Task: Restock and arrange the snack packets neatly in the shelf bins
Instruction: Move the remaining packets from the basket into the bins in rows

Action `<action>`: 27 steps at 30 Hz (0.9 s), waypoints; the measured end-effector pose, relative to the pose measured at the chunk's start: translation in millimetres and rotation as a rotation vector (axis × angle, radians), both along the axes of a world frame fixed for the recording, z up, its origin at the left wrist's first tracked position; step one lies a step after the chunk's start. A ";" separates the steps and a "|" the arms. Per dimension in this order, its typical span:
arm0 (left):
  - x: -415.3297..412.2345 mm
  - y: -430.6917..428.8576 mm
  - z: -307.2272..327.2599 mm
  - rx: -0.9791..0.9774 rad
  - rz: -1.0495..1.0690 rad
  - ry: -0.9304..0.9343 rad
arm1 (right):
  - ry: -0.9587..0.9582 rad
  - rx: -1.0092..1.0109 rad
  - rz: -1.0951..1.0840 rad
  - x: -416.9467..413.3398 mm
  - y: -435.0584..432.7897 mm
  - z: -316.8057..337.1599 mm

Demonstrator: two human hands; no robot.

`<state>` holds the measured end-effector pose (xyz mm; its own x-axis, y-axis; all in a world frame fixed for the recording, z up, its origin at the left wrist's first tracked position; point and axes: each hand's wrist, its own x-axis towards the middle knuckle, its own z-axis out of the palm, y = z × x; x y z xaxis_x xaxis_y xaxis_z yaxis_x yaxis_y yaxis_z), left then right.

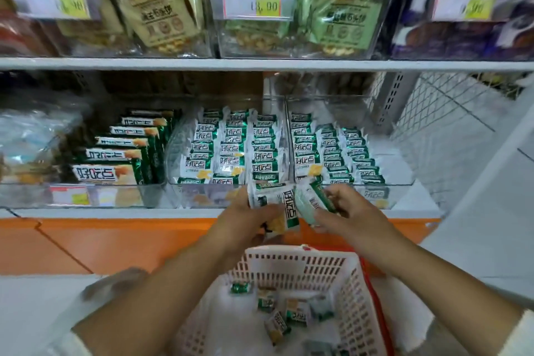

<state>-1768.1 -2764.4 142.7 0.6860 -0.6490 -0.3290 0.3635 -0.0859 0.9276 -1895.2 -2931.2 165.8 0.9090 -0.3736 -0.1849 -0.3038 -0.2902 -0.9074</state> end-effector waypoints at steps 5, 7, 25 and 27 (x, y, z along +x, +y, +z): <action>16.6 -9.1 8.0 -0.068 0.055 -0.040 | -0.128 0.026 -0.083 5.4 -11.7 8.7; 21.6 -10.8 3.7 -0.084 0.073 -0.049 | -0.130 0.047 -0.121 7.5 -15.3 6.6; 22.3 -34.3 6.2 -0.125 0.092 0.101 | -0.176 0.239 -0.079 54.2 -17.2 -4.8; 23.2 -32.5 8.4 -0.137 0.135 0.138 | -0.165 0.078 -0.030 52.1 -15.0 -4.0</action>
